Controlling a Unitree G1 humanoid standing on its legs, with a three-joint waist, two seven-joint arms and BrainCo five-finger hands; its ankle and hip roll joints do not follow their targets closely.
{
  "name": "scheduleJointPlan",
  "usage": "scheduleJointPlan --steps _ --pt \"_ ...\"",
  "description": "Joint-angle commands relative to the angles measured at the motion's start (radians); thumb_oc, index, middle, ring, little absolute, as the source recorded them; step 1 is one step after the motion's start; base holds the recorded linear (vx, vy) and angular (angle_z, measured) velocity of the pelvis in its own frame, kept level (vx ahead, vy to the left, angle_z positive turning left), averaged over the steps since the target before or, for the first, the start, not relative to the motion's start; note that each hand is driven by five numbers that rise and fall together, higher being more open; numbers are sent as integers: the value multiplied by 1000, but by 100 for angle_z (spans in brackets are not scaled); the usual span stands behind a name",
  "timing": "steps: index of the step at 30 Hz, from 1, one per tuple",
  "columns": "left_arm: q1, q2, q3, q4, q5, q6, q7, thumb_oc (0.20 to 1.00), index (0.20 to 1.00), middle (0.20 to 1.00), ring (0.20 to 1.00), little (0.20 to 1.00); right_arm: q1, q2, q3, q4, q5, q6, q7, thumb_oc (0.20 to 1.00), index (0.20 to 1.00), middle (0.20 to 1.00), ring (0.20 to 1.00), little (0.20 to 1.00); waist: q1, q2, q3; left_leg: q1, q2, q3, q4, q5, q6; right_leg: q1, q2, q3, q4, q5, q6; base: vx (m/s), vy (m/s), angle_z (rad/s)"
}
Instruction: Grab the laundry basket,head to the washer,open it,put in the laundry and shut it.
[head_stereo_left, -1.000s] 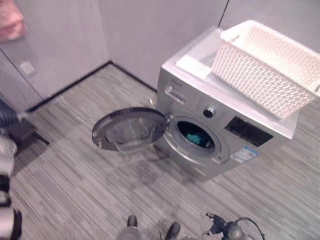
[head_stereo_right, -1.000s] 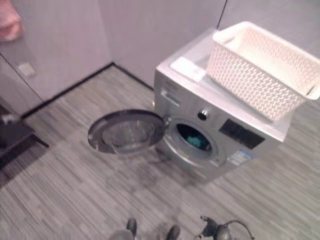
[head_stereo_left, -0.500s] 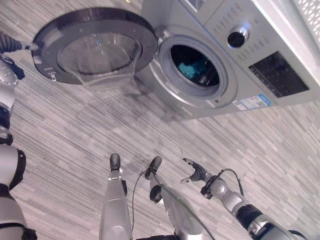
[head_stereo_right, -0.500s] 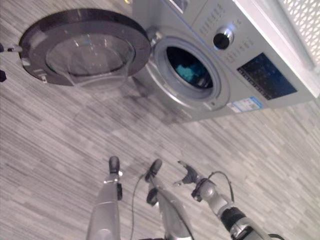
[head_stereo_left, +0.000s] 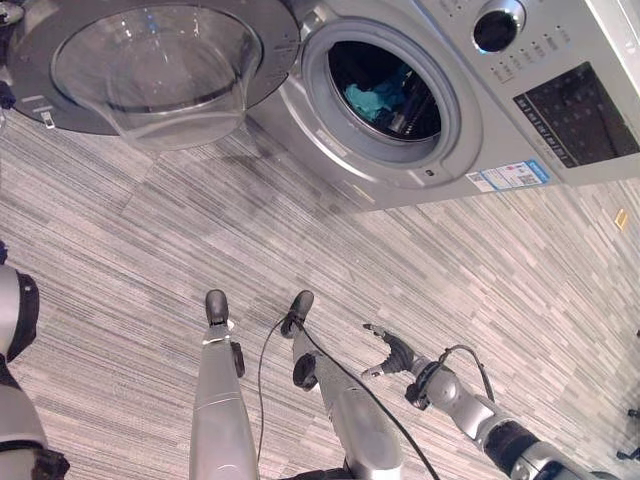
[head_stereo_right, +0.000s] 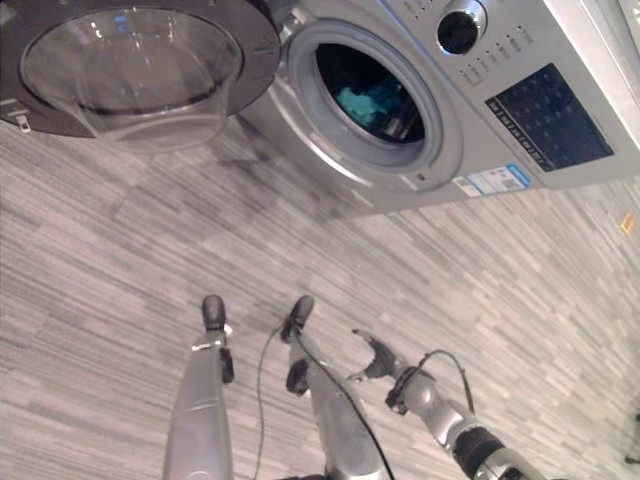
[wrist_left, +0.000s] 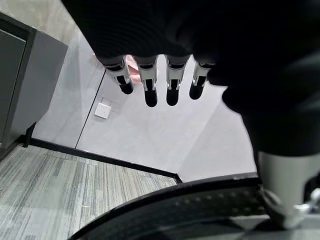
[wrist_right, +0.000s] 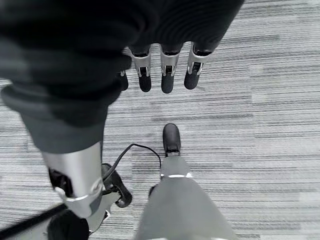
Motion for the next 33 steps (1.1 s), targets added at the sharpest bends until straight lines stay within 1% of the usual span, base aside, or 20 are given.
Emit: scheduleJointPlan --steps 1,2,3,4,7,8,9,11,12,13,15,16,17,19,23,24,25,28,29,33 --pt "124 -50 -79 -16 -96 -53 -212 1000 1000 1000 1000 1000 45 -79 -36 -32 26 -13 18 1000 1000 1000 1000 1000 -3 -1 -54 29 21 -40 -103 25 -38 74 -153 43 56 -15 203 1 39 0" --pt "144 -59 -81 -28 -107 -54 -245 1000 1000 1000 1000 1000 45 -90 -39 -37 25 -10 23 1000 1000 1000 1000 1000 -6 5 -57 28 21 -41 -100 22 -36 74 -153 44 58 -15 204 -2 64 0" --pt "184 -84 -100 -57 -128 -62 -306 1000 1000 1000 1000 1000 41 -107 -44 -58 20 -9 35 1000 1000 1000 1000 1000 -13 12 -61 28 20 -39 -91 17 -35 71 -153 47 63 -16 203 -4 39 -1" --pt "188 -84 -97 -59 -128 -61 -307 1000 1000 1000 1000 1000 44 -110 -44 -60 20 -8 36 1000 1000 1000 1000 1000 -13 14 -63 27 21 -39 -90 16 -35 71 -153 47 64 -17 203 -4 36 -1" --pt "242 -127 -136 -120 -107 -71 -361 1000 1000 1000 1000 1000 47 -148 -46 -79 9 -8 55 1000 1000 1000 1000 1000 -28 25 -71 30 19 -37 -87 12 -34 64 -154 56 71 -16 200 -3 13 -1" --pt "244 -127 -134 -122 -106 -70 -360 1000 1000 1000 1000 1000 48 -149 -47 -80 9 -7 55 1000 1000 1000 1000 1000 -27 25 -73 30 19 -37 -86 11 -34 64 -154 56 71 -17 201 -21 53 -2" --pt "298 -184 -182 -236 -78 -86 -375 1000 1000 1000 1000 1000 46 -170 -55 -78 -6 -3 57 1000 1000 1000 1000 1000 -36 39 -72 34 18 -32 -86 13 -33 60 -157 60 77 -18 199 -20 47 -2" --pt "353 -236 -191 -323 -99 -98 -383 1000 1000 1000 1000 1000 53 -179 -62 -70 -27 2 56 1000 1000 1000 1000 1000 -39 48 -69 42 16 -26 -88 13 -32 63 -161 65 78 -19 200 -13 30 -1" --pt "357 -236 -189 -326 -98 -96 -382 1000 1000 1000 1000 1000 55 -181 -62 -70 -28 2 56 1000 1000 1000 1000 1000 -38 49 -70 44 16 -25 -88 13 -32 64 -161 65 78 -19 200 0 0 0" --pt "412 -324 -205 -397 -99 -100 -391 1000 1000 1000 1000 1000 59 -184 -60 -52 -51 9 53 1000 1000 1000 1000 1000 -40 57 -68 58 13 -20 -92 13 -30 70 -164 67 82 -23 199 0 0 0" --pt "468 -435 -229 -449 -82 -108 -400 1000 1000 1000 1000 1000 54 -187 -60 -32 -73 12 49 1000 1000 1000 1000 1000 -44 65 -67 82 10 -11 -99 14 -30 81 -168 73 83 -28 198 1 7 2" --pt "470 -438 -228 -449 -81 -108 -399 1000 1000 1000 1000 1000 56 -188 -61 -32 -73 12 49 1000 1000 1000 1000 1000 -43 66 -67 84 11 -10 -101 14 -30 82 -168 73 83 -28 198 5 16 10" --pt "527 -573 -233 -464 -91 -115 -390 1000 1000 1000 1000 1000 45 -182 -63 -26 -85 13 38 1000 1000 1000 1000 1000 -44 74 -68 114 6 1 -112 13 -30 95 -171 84 85 -33 193 6 15 8" --pt "552 -709 -240 -459 -116 -112 -376 1000 1000 1000 1000 1000 37 -168 -61 -9 -98 14 23 1000 1000 1000 1000 1000 -49 78 -72 139 4 9 -123 13 -30 108 -175 88 86 -40 188 8 11 6" --pt "550 -714 -240 -456 -116 -113 -375 1000 1000 1000 1000 1000 39 -169 -63 -8 -98 14 22 1000 1000 1000 1000 1000 -46 80 -70 143 5 10 -125 13 -30 110 -175 88 86 -40 188 -1 -17 -1" --pt "567 -926 -272 -431 -109 -111 -328 1000 1000 1000 1000 1000 2 -107 -32 58 -125 27 -6 1000 1000 1000 1000 1000 -52 87 -75 187 3 24 -137 12 -31 138 -176 95 84 -48 182 -8 -93 -16" --pt "565 -983 -303 -438 -102 -120 -315 1000 1000 1000 1000 1000 -11 -82 -16 94 -129 27 -17 1000 1000 1000 1000 1000 -51 92 -75 229 6 37 -149 12 -32 164 -174 106 79 -53 178 -5 -108 -14" --pt "558 -1014 -333 -458 -104 -126 -321 1000 1000 1000 1000 1000 -19 -66 -5 123 -128 23 -21 1000 1000 1000 1000 1000 -49 93 -76 270 11 52 -166 12 -34 190 -174 117 70 -55 176 10 -36 -41" --pt "555 -1010 -348 -516 -113 -138 -324 1000 1000 1000 1000 1000 -15 -58 -2 140 -130 25 -23 1000 1000 1000 1000 1000 -48 104 -84 305 10 65 -184 14 -37 211 -174 123 63 -59 176 22 -48 -74" --pt "595 -954 -343 -614 -153 -142 -358 1000 1000 1000 1000 1000 9 -55 -10 161 -146 28 -7 1000 1000 1000 1000 1000 -42 129 -102 363 15 87 -209 20 -40 247 -172 130 56 -65 173 31 -38 -50"
